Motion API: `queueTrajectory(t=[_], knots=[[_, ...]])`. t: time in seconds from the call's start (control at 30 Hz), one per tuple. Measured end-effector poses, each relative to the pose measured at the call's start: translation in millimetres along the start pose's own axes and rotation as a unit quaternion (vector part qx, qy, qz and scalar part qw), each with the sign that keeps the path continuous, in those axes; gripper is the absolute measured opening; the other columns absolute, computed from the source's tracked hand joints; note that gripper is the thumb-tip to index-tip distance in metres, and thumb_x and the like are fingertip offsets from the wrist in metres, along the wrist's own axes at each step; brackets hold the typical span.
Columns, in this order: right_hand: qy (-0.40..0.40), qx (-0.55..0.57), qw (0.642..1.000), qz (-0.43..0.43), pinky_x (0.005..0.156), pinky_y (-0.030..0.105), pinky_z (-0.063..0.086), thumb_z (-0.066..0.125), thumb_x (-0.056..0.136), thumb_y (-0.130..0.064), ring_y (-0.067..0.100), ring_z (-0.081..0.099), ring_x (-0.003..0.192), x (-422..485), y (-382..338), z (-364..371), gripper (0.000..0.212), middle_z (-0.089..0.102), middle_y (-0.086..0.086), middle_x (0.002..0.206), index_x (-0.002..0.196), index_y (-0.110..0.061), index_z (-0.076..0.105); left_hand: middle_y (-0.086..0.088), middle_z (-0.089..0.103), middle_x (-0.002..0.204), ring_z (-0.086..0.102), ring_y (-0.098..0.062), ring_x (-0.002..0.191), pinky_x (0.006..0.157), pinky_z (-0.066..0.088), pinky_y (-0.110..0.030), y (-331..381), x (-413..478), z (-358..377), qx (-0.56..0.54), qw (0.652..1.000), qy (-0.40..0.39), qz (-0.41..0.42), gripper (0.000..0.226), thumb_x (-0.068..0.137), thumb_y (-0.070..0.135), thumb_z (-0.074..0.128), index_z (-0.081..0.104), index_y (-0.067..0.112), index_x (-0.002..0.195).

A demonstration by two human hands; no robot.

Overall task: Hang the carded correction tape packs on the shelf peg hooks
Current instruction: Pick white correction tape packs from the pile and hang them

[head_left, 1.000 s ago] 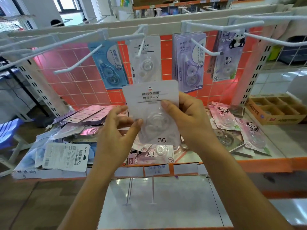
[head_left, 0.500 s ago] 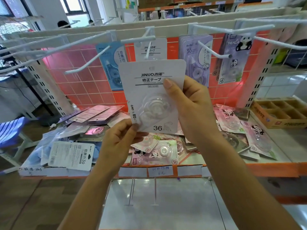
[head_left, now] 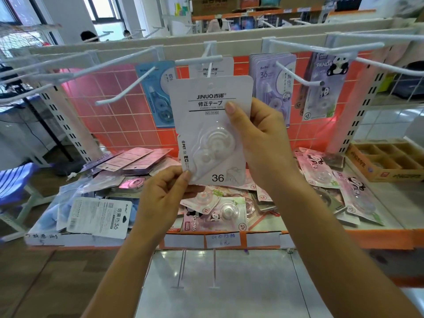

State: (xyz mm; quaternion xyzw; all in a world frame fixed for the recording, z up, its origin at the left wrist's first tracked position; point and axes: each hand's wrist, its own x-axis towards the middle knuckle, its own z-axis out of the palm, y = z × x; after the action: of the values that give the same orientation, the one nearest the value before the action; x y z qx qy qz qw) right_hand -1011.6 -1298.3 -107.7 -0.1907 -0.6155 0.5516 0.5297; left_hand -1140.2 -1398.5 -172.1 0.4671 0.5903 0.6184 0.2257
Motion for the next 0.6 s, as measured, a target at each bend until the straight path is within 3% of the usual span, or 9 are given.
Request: queueTrajectory(t=[0.1,0.23,0.37,0.6], knots=[[0.004,-0.012,1.0,0.002,0.073,0.06,0.051,0.055,0.095,-0.019,0.051,0.059,0.092,-0.7,2.5,1.9,0.018,0.065,0.029,0.1,0.095,-0.004,0.065,0.015,0.074,0.08,0.072,-0.008,0.074,0.063,0.055,-0.015,-2.4,-0.5,-1.1,0.004,1.0,0.001,-0.005,0.016,0.093,0.014,0.051,0.064,0.022,0.092],[0.001,-0.027,1.0,0.002,0.071,0.058,0.051,0.056,0.094,-0.021,0.037,0.061,0.08,-0.4,3.2,2.3,0.017,0.064,0.03,0.098,0.093,-0.007,0.066,0.015,0.074,0.079,0.072,-0.008,0.074,0.062,0.055,-0.015,-3.5,-1.1,-1.7,0.002,1.0,0.005,-0.009,0.015,0.093,0.016,0.051,0.064,0.023,0.092],[-0.002,-0.018,1.0,-0.001,0.071,0.063,0.049,0.056,0.094,-0.021,0.055,0.054,0.09,0.0,2.8,4.1,0.02,0.061,0.035,0.101,0.097,-0.003,0.066,0.014,0.074,0.078,0.072,-0.009,0.074,0.062,0.054,-0.014,-3.5,-0.9,-2.1,-0.004,1.0,0.012,-0.011,0.013,0.091,0.02,0.051,0.064,0.022,0.091],[0.004,-0.021,1.0,-0.019,0.069,0.066,0.047,0.056,0.093,-0.024,0.058,0.051,0.092,1.2,2.4,5.1,0.031,0.057,0.039,0.102,0.099,0.006,0.063,0.014,0.074,0.078,0.072,-0.008,0.073,0.062,0.054,-0.014,-0.6,-0.4,-2.6,-0.024,1.0,0.012,-0.001,0.015,0.084,0.027,0.052,0.063,0.021,0.09]])
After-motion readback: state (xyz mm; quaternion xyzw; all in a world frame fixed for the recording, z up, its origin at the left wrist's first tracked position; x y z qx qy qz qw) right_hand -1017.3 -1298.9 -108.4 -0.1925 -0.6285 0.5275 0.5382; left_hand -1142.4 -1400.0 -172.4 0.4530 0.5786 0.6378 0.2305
